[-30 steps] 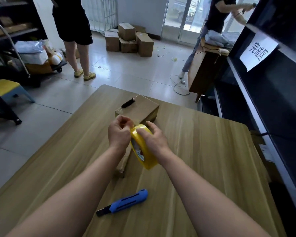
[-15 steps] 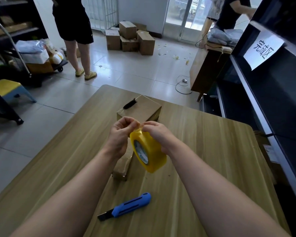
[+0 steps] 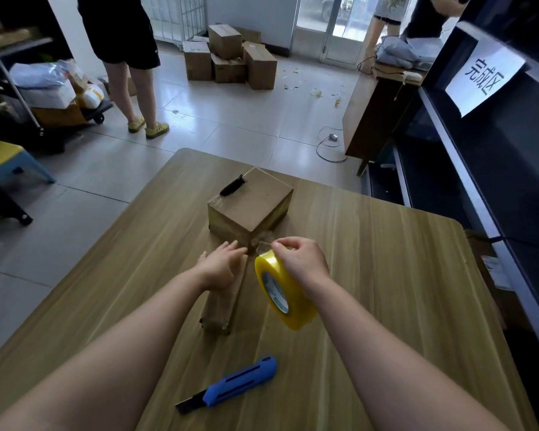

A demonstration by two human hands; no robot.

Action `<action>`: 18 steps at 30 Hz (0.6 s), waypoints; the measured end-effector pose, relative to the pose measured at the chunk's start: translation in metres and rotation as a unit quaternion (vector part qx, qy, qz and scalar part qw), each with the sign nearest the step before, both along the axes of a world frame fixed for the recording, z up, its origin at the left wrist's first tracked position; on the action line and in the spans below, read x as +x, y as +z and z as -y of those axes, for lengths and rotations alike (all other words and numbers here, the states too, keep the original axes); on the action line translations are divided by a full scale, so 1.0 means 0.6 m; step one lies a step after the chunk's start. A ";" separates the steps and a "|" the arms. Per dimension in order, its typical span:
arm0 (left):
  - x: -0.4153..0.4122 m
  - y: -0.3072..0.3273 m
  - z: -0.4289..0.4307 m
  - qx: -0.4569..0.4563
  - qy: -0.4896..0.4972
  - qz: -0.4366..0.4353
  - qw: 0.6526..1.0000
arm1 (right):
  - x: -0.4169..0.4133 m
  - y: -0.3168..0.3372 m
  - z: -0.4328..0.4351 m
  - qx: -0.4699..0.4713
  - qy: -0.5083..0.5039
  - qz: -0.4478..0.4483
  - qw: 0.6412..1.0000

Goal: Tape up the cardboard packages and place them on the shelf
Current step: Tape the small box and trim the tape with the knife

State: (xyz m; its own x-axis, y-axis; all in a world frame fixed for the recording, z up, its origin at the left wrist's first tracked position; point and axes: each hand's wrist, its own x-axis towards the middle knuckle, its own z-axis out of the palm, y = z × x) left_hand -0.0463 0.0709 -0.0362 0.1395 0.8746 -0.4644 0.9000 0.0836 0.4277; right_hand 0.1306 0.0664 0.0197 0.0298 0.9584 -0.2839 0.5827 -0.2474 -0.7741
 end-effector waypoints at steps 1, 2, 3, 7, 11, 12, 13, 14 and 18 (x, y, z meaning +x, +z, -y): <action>-0.001 -0.005 -0.003 -0.015 -0.034 -0.032 0.999 | 0.002 -0.005 0.000 -0.005 0.004 0.009 1.000; -0.003 -0.012 -0.006 -0.016 -0.050 -0.056 0.997 | 0.005 -0.008 0.000 -0.009 0.009 0.019 1.000; -0.003 -0.017 -0.007 -0.003 -0.054 -0.079 0.995 | 0.006 -0.010 0.000 -0.012 0.016 0.028 0.999; -0.006 -0.026 -0.001 0.072 0.031 -0.147 0.986 | 0.011 -0.010 -0.003 -0.016 0.045 0.067 0.997; -0.006 -0.036 0.020 0.066 0.136 -0.106 0.983 | 0.005 0.000 -0.006 -0.004 0.088 0.126 0.988; -0.006 -0.037 0.026 0.065 0.152 -0.103 0.981 | 0.003 0.004 -0.007 -0.005 0.098 0.142 0.985; -0.005 -0.038 0.032 0.062 0.165 -0.098 0.979 | 0.001 0.009 -0.008 -0.006 0.108 0.160 0.981; -0.005 -0.038 0.035 0.058 0.176 -0.092 0.978 | 0.000 0.013 -0.010 -0.005 0.117 0.179 0.977; -0.008 -0.029 0.044 0.018 0.186 -0.125 0.974 | -0.001 0.030 -0.015 0.011 0.153 0.240 0.959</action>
